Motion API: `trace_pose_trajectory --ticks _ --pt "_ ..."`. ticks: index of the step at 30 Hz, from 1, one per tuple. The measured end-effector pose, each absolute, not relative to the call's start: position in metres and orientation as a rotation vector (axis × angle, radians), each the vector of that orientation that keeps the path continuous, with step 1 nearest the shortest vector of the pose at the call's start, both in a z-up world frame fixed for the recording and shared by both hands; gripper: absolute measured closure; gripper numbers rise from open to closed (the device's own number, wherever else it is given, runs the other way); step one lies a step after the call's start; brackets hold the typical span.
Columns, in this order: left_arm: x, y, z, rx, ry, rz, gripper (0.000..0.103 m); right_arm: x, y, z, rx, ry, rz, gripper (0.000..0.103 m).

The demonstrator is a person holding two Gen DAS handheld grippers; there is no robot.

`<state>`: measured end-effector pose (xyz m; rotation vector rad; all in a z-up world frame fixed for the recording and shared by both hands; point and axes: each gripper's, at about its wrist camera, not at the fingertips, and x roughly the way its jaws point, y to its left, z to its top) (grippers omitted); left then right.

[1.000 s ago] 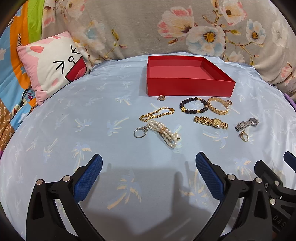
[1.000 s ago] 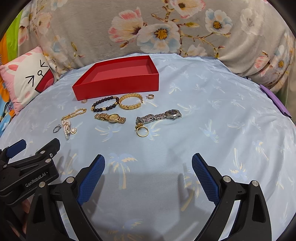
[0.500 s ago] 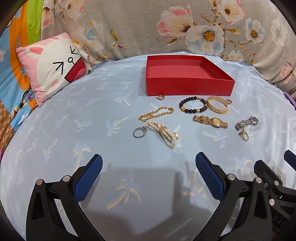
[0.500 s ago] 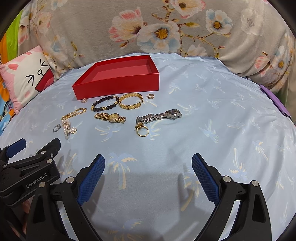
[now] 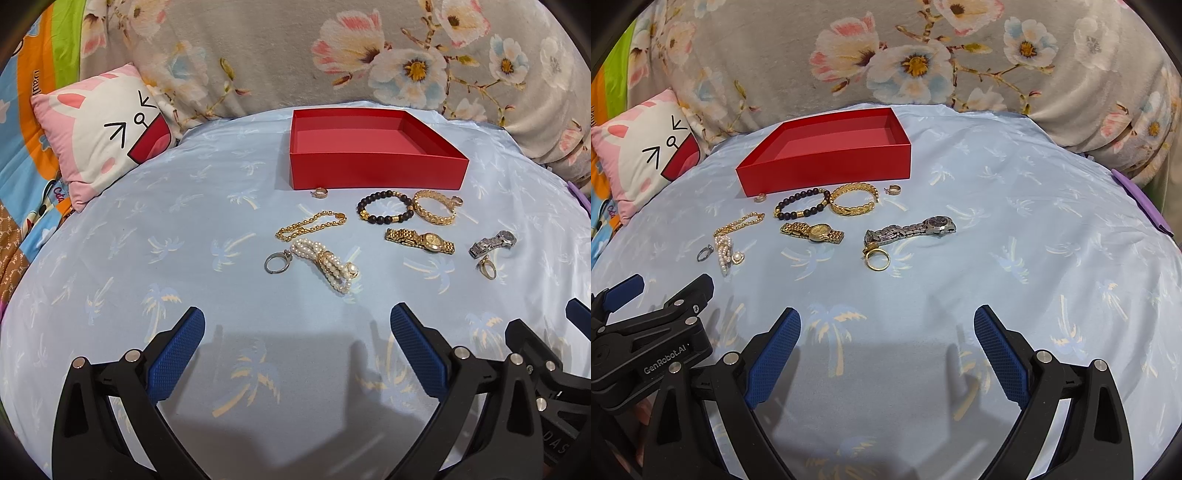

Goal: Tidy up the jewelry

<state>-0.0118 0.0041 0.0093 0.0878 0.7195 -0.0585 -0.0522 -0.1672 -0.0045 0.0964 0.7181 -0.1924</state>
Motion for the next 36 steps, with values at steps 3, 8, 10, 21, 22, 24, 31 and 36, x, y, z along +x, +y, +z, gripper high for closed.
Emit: trace_pose_trajectory --ticks 3,8,10,21,22,24,31,36 --pt "-0.011 0.005 0.009 0.079 0.724 -0.058 0.005 -0.052 -0.168 -0.005 0.101 0.721 -0.195 0.010" --pt "-0.008 0.017 0.004 -0.007 0.754 -0.057 0.005 -0.052 -0.171 -0.009 0.125 0.740 -0.189 0.010" --pt "-0.006 0.026 0.002 -0.050 0.770 -0.055 0.005 -0.051 -0.172 -0.009 0.120 0.753 -0.190 0.010" --pt "0.021 0.023 0.012 -0.044 0.796 -0.109 0.005 -0.043 -0.197 0.001 0.178 0.766 -0.179 0.010" --pt "0.025 0.016 0.013 -0.023 0.795 -0.114 0.005 -0.042 -0.198 0.000 0.182 0.775 -0.178 0.010" --pt "0.032 0.004 0.013 0.004 0.795 -0.130 0.005 -0.039 -0.199 -0.002 0.175 0.788 -0.181 0.010" --pt "0.054 -0.020 -0.005 0.023 0.888 -0.186 0.040 -0.037 -0.205 0.000 0.164 0.795 -0.194 0.010" --pt "0.053 -0.023 -0.004 0.045 0.865 -0.183 0.068 -0.033 -0.208 0.002 0.175 0.797 -0.191 0.010"
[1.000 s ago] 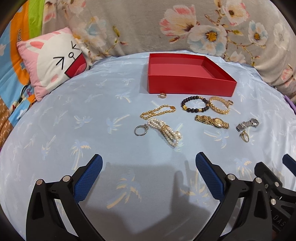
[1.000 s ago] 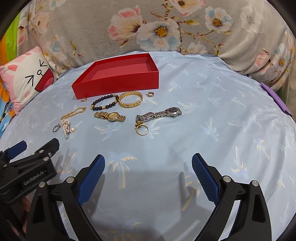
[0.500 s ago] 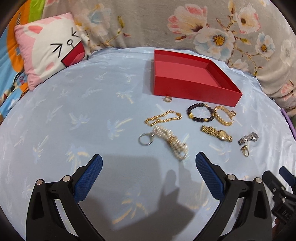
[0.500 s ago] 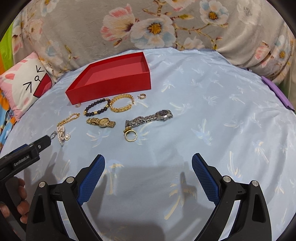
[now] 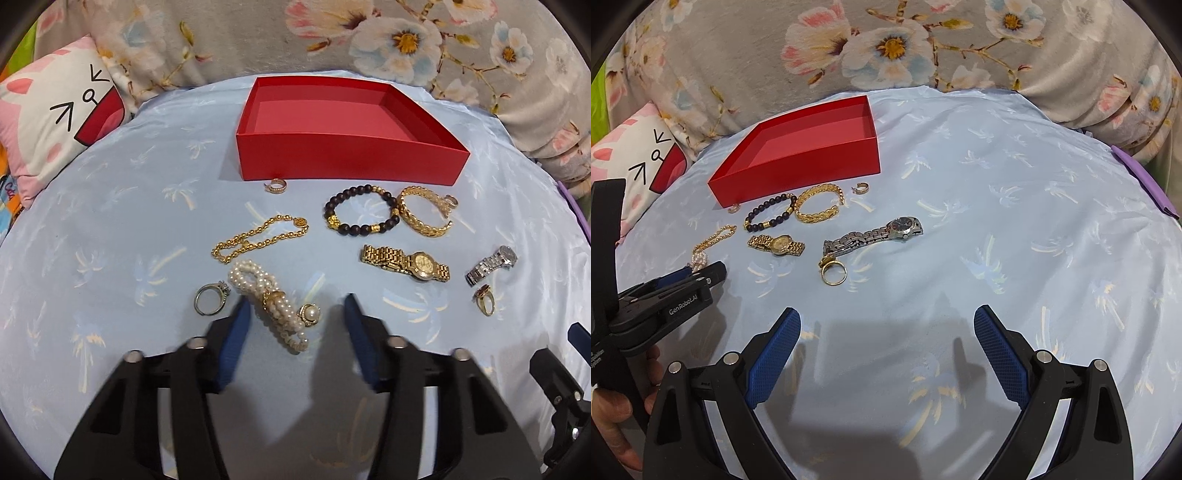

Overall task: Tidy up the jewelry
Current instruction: 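Grasp the pearl bracelet with the left tool while the right tool approaches the silver watch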

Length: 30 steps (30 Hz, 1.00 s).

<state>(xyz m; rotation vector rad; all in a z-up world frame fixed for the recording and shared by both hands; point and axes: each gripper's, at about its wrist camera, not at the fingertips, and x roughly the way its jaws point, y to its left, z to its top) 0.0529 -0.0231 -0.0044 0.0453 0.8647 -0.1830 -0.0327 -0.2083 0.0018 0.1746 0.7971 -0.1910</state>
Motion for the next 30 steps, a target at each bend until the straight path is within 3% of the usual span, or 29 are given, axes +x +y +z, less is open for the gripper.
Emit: trace_pose_trajectory --ticks 3,11,12,13,21,25,26,28,29,30 --pt "0.054 -0.021 -0.003 0.027 0.860 -0.203 0.082 -0.029 -0.208 0.002 0.171 0.804 -0.186 0.010" --pt "0.048 -0.009 0.015 0.012 0.805 -0.212 0.085 -0.020 -0.211 0.012 0.179 0.799 -0.173 0.010" --pt "0.047 -0.006 0.018 0.007 0.799 -0.212 0.097 -0.018 -0.212 0.013 0.185 0.799 -0.170 0.010" --pt "0.045 -0.003 0.022 0.000 0.793 -0.217 0.103 -0.016 -0.213 0.014 0.191 0.800 -0.169 0.010" --pt "0.034 0.018 0.034 -0.026 0.758 -0.214 0.103 0.012 -0.240 0.000 0.315 0.879 -0.167 0.036" --pt "0.035 0.023 0.028 -0.045 0.794 -0.228 0.103 0.017 -0.247 -0.005 0.378 0.898 -0.153 0.040" --pt "0.035 0.023 0.025 -0.046 0.801 -0.237 0.102 0.016 -0.246 -0.004 0.370 0.892 -0.156 0.040" --pt "0.035 0.019 0.022 -0.025 0.801 -0.235 0.087 0.015 -0.243 -0.001 0.347 0.878 -0.164 0.040" --pt "0.036 0.015 0.021 -0.013 0.799 -0.233 0.069 0.014 -0.242 0.000 0.341 0.875 -0.166 0.040" --pt "0.036 0.011 0.020 0.001 0.789 -0.227 0.058 0.014 -0.240 0.001 0.336 0.875 -0.165 0.040"
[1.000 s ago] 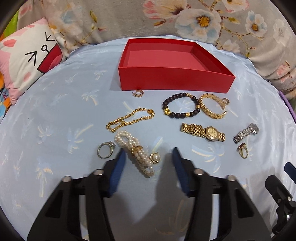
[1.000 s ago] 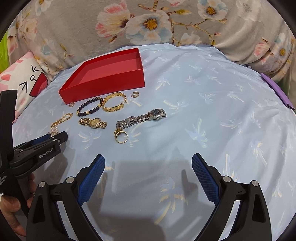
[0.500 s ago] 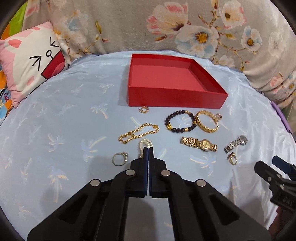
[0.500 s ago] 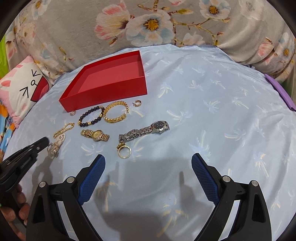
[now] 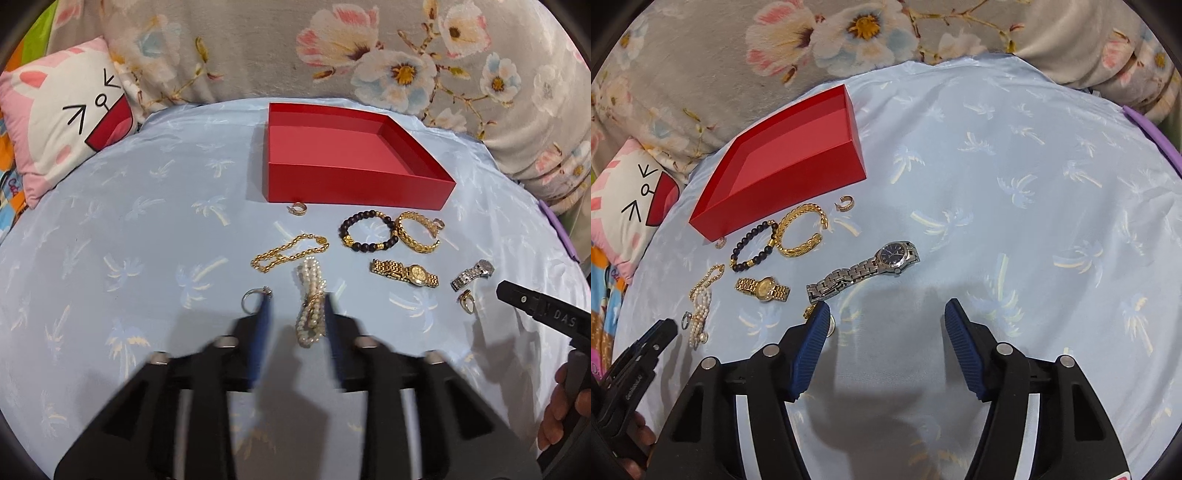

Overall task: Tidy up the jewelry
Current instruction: 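Grasp the pearl bracelet with the left tool while the right tool approaches the silver watch, then grasp the silver watch with the right tool while the left tool lifts the pearl bracelet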

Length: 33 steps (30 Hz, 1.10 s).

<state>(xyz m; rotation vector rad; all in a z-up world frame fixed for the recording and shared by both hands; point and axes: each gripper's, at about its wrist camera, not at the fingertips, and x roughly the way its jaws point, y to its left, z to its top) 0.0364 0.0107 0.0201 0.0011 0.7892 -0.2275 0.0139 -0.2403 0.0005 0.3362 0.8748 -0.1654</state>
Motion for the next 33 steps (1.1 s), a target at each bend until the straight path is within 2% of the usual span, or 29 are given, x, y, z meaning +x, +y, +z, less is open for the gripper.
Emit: trace_pose_trajectory --ticks 5,7,8,9,10,15,18,21,25,33 --pt "0.054 -0.007 0.004 0.039 0.832 -0.229 0.058 0.014 -0.240 0.001 0.326 0.875 -0.164 0.040" --pt "0.060 -0.011 -0.004 0.050 0.862 -0.224 0.063 0.015 -0.242 0.000 0.328 0.878 -0.164 0.040" --pt "0.060 -0.012 -0.003 0.057 0.854 -0.222 0.071 0.016 -0.242 0.000 0.328 0.879 -0.165 0.040" --pt "0.060 -0.013 -0.002 0.053 0.850 -0.244 0.085 0.017 -0.243 -0.001 0.329 0.880 -0.166 0.040" --pt "0.061 -0.014 -0.003 0.057 0.858 -0.247 0.088 0.018 -0.243 -0.001 0.331 0.881 -0.165 0.040" --pt "0.057 -0.015 0.000 0.043 0.846 -0.270 0.089 0.029 -0.245 -0.001 0.352 0.880 -0.155 0.040" --pt "0.053 -0.009 0.009 0.017 0.826 -0.282 0.089 0.034 -0.245 0.000 0.394 0.888 -0.137 0.045" --pt "0.049 -0.004 0.015 0.008 0.807 -0.285 0.089 0.035 -0.242 -0.001 0.427 0.893 -0.120 0.046" --pt "0.047 -0.002 0.014 -0.011 0.810 -0.300 0.089 0.048 -0.237 -0.007 0.432 0.908 -0.118 0.056" --pt "0.048 0.000 0.008 -0.019 0.818 -0.308 0.089 0.079 -0.237 -0.010 0.381 0.884 -0.176 0.060"
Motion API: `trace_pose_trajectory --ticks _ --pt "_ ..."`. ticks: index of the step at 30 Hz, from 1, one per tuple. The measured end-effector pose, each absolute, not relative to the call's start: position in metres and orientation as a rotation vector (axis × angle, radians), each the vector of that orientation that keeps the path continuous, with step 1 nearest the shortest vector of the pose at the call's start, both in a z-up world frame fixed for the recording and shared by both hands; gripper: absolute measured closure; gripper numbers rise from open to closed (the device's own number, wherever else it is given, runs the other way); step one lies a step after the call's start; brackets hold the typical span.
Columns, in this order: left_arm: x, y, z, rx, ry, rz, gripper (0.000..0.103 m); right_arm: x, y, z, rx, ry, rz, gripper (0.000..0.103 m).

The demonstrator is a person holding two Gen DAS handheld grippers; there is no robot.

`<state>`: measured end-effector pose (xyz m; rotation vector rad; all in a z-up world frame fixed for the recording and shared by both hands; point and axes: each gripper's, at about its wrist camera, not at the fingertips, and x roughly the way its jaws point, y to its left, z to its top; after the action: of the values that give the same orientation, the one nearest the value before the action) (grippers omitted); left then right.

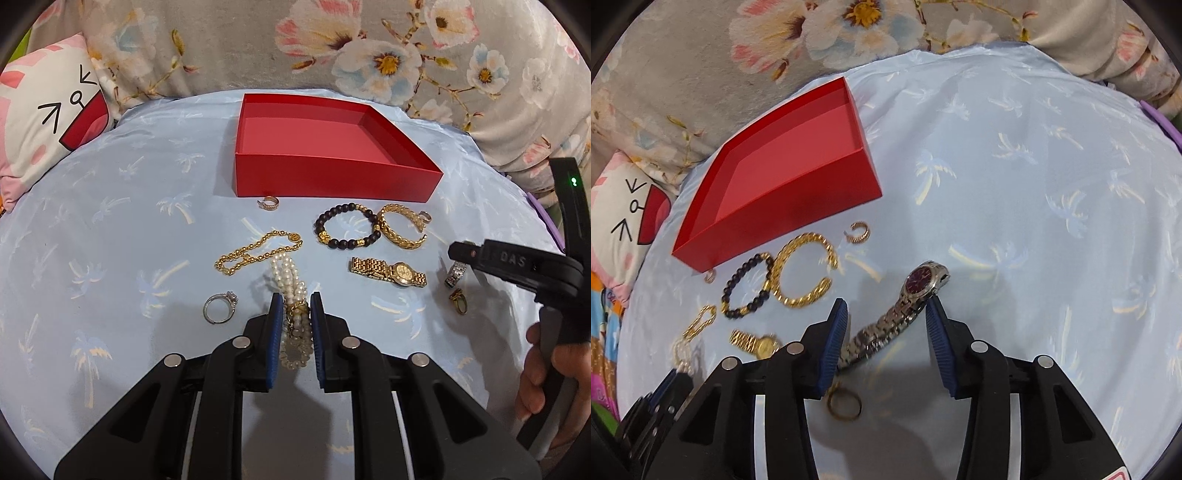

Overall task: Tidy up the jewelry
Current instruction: 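Grasp the silver watch with the right tool while the left tool lifts the pearl bracelet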

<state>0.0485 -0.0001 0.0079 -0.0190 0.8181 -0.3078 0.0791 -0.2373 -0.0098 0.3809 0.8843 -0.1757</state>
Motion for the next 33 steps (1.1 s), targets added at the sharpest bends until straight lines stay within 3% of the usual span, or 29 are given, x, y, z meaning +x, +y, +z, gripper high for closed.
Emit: trace_pose_trajectory --ticks 5,9,26,33 --pt "0.050 0.001 0.003 -0.020 0.824 -0.308 0.088 0.096 -0.234 -0.010 0.298 0.868 -0.222 0.061" --pt "0.050 0.002 0.001 -0.020 0.829 -0.312 0.088 0.097 -0.236 -0.011 0.223 0.858 -0.260 0.078" --pt "0.051 0.003 0.000 -0.035 0.834 -0.314 0.088 0.093 -0.253 -0.007 0.282 0.820 -0.247 0.081" --pt "0.055 0.008 0.029 -0.056 0.790 -0.342 0.088 0.077 -0.253 0.034 0.314 0.748 -0.155 0.081"
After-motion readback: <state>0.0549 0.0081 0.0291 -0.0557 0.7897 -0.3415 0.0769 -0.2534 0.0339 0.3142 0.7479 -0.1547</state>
